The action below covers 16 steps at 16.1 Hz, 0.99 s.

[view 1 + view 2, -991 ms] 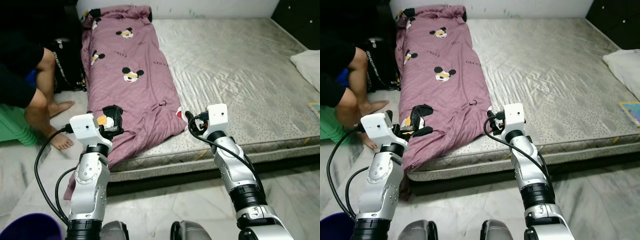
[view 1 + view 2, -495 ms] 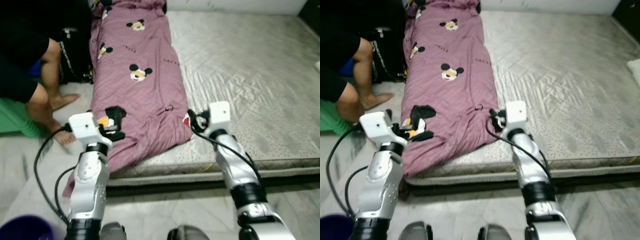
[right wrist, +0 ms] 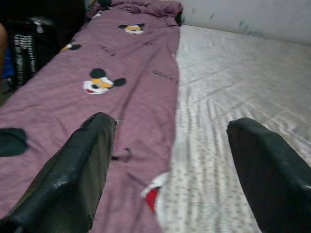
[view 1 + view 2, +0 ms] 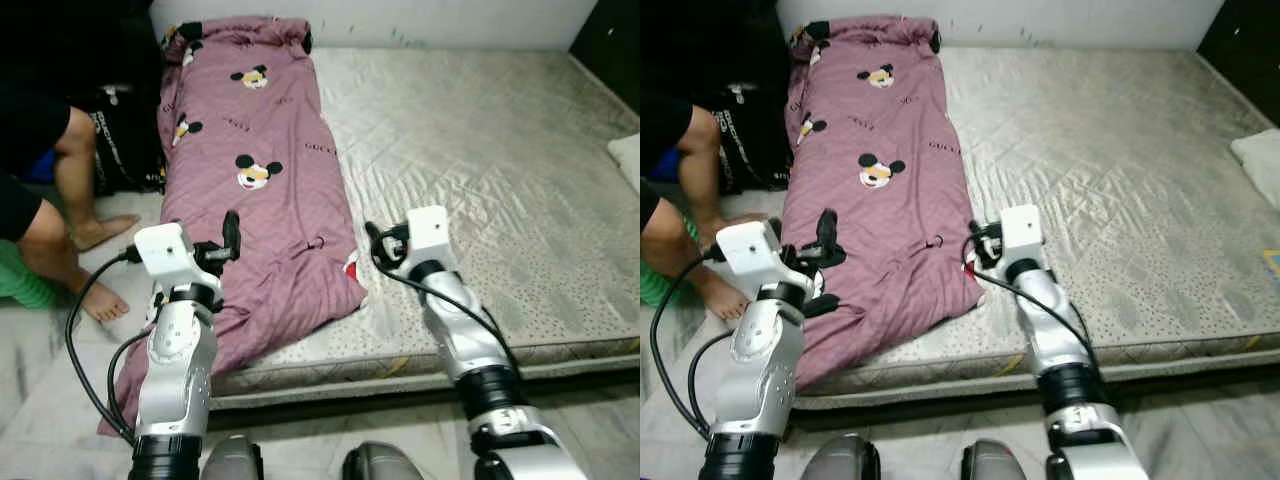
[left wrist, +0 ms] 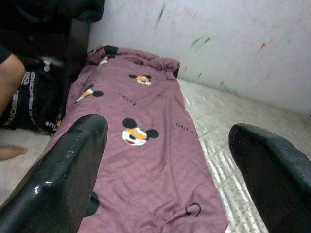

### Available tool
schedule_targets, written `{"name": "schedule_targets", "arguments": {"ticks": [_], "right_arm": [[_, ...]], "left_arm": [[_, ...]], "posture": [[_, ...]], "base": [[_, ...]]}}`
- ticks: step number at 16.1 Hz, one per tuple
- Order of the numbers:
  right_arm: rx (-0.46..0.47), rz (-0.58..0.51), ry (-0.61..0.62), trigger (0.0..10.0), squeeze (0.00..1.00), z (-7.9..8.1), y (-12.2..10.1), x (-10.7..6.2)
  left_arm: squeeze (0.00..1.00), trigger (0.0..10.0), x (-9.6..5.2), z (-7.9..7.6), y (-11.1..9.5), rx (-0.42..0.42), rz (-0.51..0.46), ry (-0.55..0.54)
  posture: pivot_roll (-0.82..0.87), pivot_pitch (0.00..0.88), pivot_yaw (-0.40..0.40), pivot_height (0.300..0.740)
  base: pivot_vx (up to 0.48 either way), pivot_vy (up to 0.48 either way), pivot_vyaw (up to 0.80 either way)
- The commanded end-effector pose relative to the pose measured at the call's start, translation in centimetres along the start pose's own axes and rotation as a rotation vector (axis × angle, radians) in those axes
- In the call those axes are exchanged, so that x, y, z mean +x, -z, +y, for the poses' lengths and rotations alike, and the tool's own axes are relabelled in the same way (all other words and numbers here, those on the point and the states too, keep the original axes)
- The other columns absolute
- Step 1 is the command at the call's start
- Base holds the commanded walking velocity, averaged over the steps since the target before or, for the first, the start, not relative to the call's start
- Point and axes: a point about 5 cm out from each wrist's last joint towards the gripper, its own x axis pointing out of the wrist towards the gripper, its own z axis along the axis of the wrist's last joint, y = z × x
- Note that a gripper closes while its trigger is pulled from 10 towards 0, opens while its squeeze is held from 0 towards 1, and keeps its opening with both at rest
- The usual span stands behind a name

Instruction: Clean up the room

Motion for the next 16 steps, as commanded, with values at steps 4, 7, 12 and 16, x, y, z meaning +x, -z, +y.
{"name": "schedule_targets", "arguments": {"ticks": [4,7,12,16], "right_arm": [[0.009,0.024,0.019,10.0,0.00,-0.60,0.57,-0.24],[0.010,0.024,0.019,10.0,0.00,-0.54,0.61,-0.30],[0.005,0.029,0.017,10.0,0.00,-0.59,0.68,-0.32],[0.005,0.037,0.007,10.0,0.00,-0.44,0.87,-0.37]], "left_arm": [[0.00,10.0,-0.10,-0.47,0.46,-0.043,0.025,-0.009],[0.00,10.0,-0.10,-0.55,0.53,-0.055,0.033,-0.005],[0.00,10.0,-0.07,-0.58,0.52,-0.063,0.036,-0.011],[0.00,10.0,-0.07,-0.46,0.24,-0.041,0.013,-0.022]], "posture": [[-0.04,0.085,-0.044,0.740],[-0.04,0.086,-0.042,0.740],[-0.04,0.088,-0.043,0.740],[-0.04,0.087,-0.042,0.740]], "base": [[0.000,0.000,-0.40],[0.000,0.460,-0.27],[0.000,0.480,0.00],[0.000,0.232,0.00]]}}
